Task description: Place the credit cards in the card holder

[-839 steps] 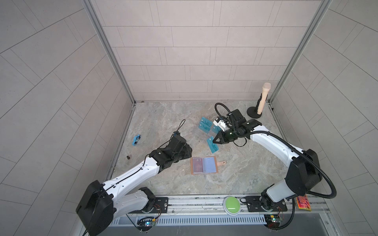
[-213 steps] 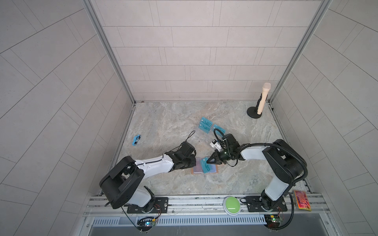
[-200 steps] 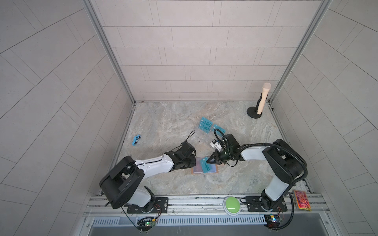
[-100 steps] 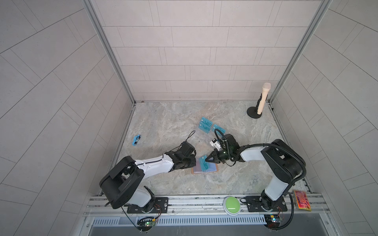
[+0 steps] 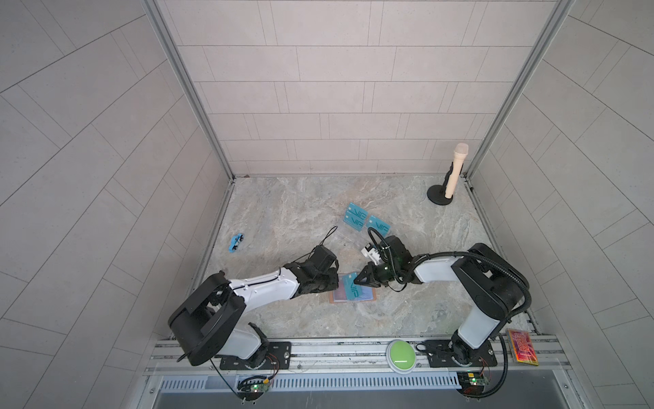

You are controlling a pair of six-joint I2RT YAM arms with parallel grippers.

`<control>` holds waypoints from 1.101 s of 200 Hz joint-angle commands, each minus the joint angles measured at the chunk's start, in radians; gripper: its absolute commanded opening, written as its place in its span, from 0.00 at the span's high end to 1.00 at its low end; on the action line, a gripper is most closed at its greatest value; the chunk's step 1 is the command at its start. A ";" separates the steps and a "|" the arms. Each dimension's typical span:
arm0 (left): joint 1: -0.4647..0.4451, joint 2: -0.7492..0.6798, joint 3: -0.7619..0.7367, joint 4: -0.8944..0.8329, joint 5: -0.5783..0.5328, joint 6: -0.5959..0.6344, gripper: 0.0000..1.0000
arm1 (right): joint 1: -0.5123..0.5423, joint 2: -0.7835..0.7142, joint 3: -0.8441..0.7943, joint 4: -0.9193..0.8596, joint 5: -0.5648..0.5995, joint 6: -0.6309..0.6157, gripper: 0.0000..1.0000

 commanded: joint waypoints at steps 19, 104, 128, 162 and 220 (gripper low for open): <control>-0.002 -0.070 0.015 -0.067 -0.030 0.001 0.57 | 0.047 -0.080 0.054 -0.268 0.139 -0.118 0.70; -0.002 -0.038 -0.061 0.023 0.013 -0.007 0.53 | 0.151 -0.030 0.181 -0.395 0.223 -0.157 0.66; -0.002 -0.030 -0.073 0.045 0.020 -0.007 0.55 | 0.175 -0.018 0.224 -0.431 0.243 -0.167 0.66; -0.002 -0.033 -0.101 0.100 0.036 -0.019 0.55 | 0.194 0.019 0.272 -0.460 0.258 -0.175 0.66; -0.001 -0.016 -0.104 0.150 0.063 -0.014 0.55 | 0.228 0.080 0.348 -0.485 0.269 -0.179 0.66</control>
